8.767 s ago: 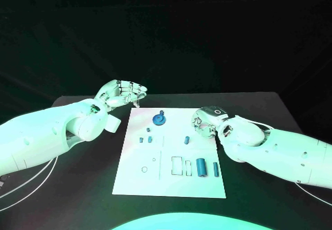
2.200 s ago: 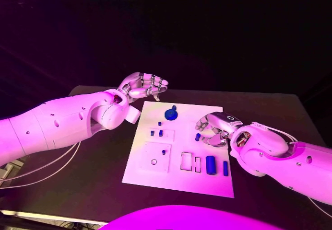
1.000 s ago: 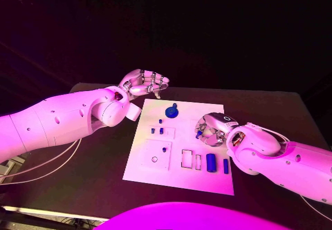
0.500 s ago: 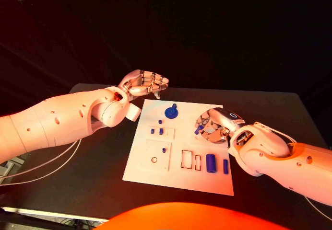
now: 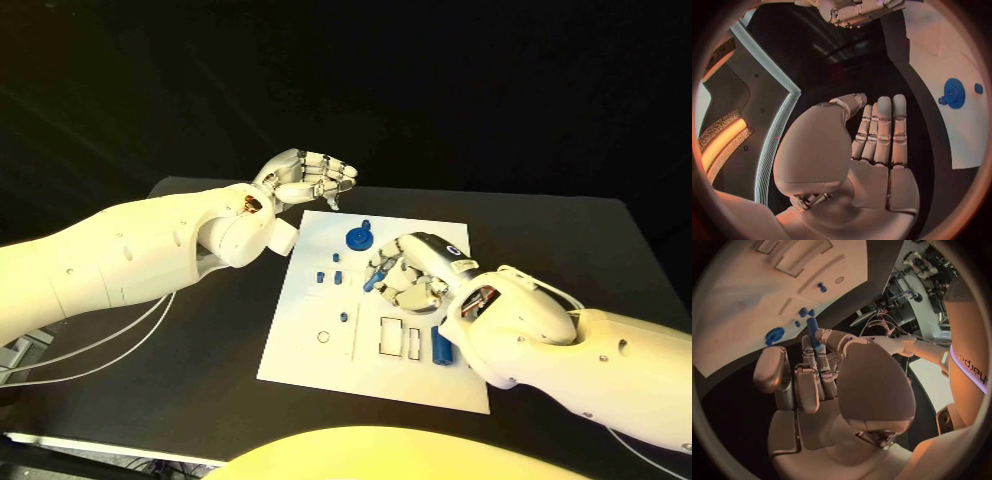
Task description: Assemble the parts on the task board
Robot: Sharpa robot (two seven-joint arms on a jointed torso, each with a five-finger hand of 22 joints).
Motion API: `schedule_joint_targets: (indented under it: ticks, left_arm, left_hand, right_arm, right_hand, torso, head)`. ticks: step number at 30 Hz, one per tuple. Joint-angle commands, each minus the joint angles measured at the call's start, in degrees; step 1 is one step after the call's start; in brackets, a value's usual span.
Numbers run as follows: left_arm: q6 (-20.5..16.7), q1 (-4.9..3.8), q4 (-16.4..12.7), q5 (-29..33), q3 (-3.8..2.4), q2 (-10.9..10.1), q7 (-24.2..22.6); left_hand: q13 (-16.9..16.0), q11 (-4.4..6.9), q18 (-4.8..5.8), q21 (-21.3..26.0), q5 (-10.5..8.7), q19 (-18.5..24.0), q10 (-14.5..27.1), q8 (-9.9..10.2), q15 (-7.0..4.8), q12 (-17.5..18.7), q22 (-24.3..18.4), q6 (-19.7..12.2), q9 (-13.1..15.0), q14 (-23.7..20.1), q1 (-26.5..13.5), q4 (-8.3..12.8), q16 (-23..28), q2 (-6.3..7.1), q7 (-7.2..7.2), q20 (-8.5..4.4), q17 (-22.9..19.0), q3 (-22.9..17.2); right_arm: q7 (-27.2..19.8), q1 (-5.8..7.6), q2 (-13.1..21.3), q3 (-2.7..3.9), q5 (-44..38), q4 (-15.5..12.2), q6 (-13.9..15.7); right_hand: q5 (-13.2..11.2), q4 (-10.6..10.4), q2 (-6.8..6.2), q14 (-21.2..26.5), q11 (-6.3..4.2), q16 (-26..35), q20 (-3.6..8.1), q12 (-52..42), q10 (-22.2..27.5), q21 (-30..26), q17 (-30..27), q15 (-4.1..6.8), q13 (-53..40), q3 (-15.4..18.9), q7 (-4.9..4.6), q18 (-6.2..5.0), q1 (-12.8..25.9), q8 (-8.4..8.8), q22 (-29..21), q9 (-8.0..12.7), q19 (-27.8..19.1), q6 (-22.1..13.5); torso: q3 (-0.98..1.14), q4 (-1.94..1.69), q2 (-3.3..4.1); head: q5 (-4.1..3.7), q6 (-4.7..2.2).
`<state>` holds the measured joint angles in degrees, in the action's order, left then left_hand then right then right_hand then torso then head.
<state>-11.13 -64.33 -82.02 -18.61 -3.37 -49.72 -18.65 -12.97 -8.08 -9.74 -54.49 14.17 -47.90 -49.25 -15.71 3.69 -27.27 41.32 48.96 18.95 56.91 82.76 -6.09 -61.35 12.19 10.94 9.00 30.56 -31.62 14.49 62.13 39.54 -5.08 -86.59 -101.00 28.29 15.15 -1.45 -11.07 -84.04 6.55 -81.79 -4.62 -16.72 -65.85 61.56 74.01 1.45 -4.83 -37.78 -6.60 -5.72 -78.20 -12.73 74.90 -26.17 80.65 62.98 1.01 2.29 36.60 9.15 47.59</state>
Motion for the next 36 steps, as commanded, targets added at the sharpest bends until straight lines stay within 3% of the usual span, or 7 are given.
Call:
schedule_joint_targets:
  ticks: [1, 9, 17, 25, 36]
  left_arm:
    - [0.9, -0.05, 0.3, 0.6, -0.03, 0.5, -0.4]
    - [1.0, -0.04, 0.7, 0.8, 0.01, 1.2, -0.4]
    - [1.1, -0.04, 0.8, 0.8, 0.04, 1.3, -0.3]
    - [1.1, -0.04, 0.8, 0.8, 0.04, 1.3, -0.3]
    - [1.2, -0.04, 0.7, 0.8, 0.04, 1.3, -0.2]
  left_hand:
    - [0.1, 0.04, -0.80, 0.4, 0.23, -0.3, 0.3, -0.3, 0.12, -0.1, -0.1, -0.1, -0.1, -0.3, -0.1, 0.0, 0.2, -0.63, 0.33, 0.25, -0.1, 0.2]
    - [0.1, 0.04, -0.80, 0.4, 0.23, -0.3, 0.3, -0.3, 0.12, -0.1, -0.1, -0.1, -0.1, -0.3, -0.1, 0.0, 0.2, -0.63, 0.33, 0.25, -0.1, 0.2]
    - [0.1, 0.04, -0.80, 0.4, 0.23, -0.3, 0.3, -0.4, 0.12, -0.2, -0.1, -0.1, -0.1, -0.3, 0.0, 0.1, 0.2, -0.65, 0.32, 0.25, -0.1, 0.2]
    - [0.1, 0.04, -0.80, 0.4, 0.23, -0.3, 0.3, -0.4, 0.12, -0.2, -0.1, -0.1, -0.1, -0.3, 0.0, 0.1, 0.2, -0.65, 0.32, 0.25, -0.1, 0.2]
    - [0.1, 0.04, -0.80, 0.4, 0.23, -0.3, 0.3, -0.4, 0.12, -0.2, -0.1, -0.1, -0.1, -0.3, 0.0, 0.1, 0.2, -0.65, 0.32, 0.25, -0.1, 0.2]
  right_arm:
    - [-2.4, -1.34, -2.8, -0.22, 0.2, 1.0, -0.3]
    - [-4.0, -3.93, -8.7, -0.98, -0.3, 4.4, -1.8]
    - [-3.5, -5.24, -10.9, -1.59, -1.6, 7.0, -5.0]
    - [-2.7, -5.86, -11.9, -1.76, -3.0, 8.0, -7.0]
    - [-0.3, -6.10, -12.5, -1.88, -5.2, 8.6, -9.0]
  right_hand:
    - [0.2, 0.0, 0.62, -2.8, -3.98, -0.1, 0.42, -0.2, -4.4, -0.1, -0.1, 0.30, -2.0, -0.4, -0.01, 0.41, -0.4, -0.18, 5.0, -0.1, 0.0, 0.2]
    - [0.2, 0.1, 0.59, -2.7, -3.97, 0.0, 0.46, -0.2, -4.4, -0.5, -0.3, 0.32, -2.0, -0.5, -0.06, 0.32, -0.4, -0.18, 4.8, -0.1, -0.2, 0.2]
    - [0.2, 0.2, 0.57, -2.7, -3.92, 0.1, 0.48, -0.1, -4.3, -0.9, -0.4, 0.31, -2.1, -0.5, -0.12, 0.27, -0.4, -0.17, 4.7, -0.2, -0.3, 0.1]
    - [0.2, 0.2, 0.56, -2.7, -3.91, 0.0, 0.48, -0.1, -4.3, -0.7, -0.4, 0.30, -2.1, -0.5, -0.14, 0.30, -0.4, -0.17, 4.8, -0.2, -0.2, 0.1]
    - [0.2, 0.3, 0.55, -2.7, -3.90, 0.1, 0.49, -0.1, -4.3, -0.7, -0.5, 0.29, -2.1, -0.6, -0.16, 0.31, -0.4, -0.18, 4.8, -0.2, -0.2, 0.1]
  torso:
    - [0.00, -0.03, -0.26]
    - [-0.06, -0.19, -0.43]
    - [0.05, -0.05, -0.35]
    - [0.04, -0.08, -0.39]
    - [-0.01, -0.13, -0.38]
  head:
    - [0.46, -0.32]
    - [1.42, 0.28]
    - [1.83, 0.58]
    - [2.38, 1.14]
    - [2.77, 1.35]
